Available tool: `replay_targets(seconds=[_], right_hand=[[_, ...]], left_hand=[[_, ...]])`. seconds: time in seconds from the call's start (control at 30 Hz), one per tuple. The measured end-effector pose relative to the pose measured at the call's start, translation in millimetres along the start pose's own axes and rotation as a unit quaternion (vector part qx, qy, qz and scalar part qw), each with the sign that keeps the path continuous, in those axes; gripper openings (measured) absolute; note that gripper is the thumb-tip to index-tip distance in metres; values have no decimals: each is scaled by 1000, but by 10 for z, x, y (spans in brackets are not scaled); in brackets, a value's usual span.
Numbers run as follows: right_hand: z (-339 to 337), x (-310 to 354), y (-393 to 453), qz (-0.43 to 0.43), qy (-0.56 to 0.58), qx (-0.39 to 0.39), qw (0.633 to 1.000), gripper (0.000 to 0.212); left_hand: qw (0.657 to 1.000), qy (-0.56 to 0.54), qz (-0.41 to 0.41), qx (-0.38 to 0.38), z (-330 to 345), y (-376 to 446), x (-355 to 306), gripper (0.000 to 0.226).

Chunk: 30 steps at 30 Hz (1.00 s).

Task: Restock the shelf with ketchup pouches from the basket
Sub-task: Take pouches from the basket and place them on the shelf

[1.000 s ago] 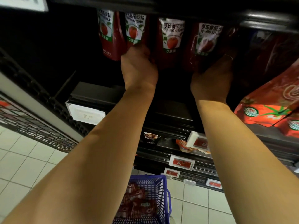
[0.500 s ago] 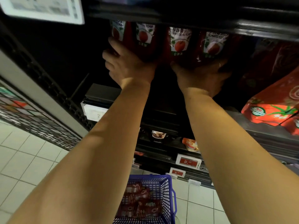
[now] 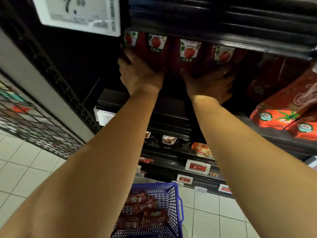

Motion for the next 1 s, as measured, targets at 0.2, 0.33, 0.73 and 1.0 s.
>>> replay_targets(seconds=[0.2, 0.33, 0.73, 1.0], right_hand=[[-187, -139, -83, -66, -36, 24, 997, 102], [-345, -265, -275, -69, -52, 57, 995, 67], [-501, -956, -1332, -258, 176, -35, 949, 36], [336, -1846, -2167, -253, 112, 306, 911, 11]], left_hand=[[987, -97, 118, 53, -417, -222, 287, 73], [965, -115, 201, 121, -778, -477, 612, 43], [975, 14, 31, 220, -1026, -1258, 3167, 18], [904, 221, -168, 324, -850, -2225, 4384, 25]])
Point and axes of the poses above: each hand's wrist, its own y-axis towards the middle knuckle, its own z-axis out of the palm, x = y × z, the point moved 3 cm from there along y, towards the middle knuckle, and after that the axes turned 8 degrees about -x, right-handed, at the moved point
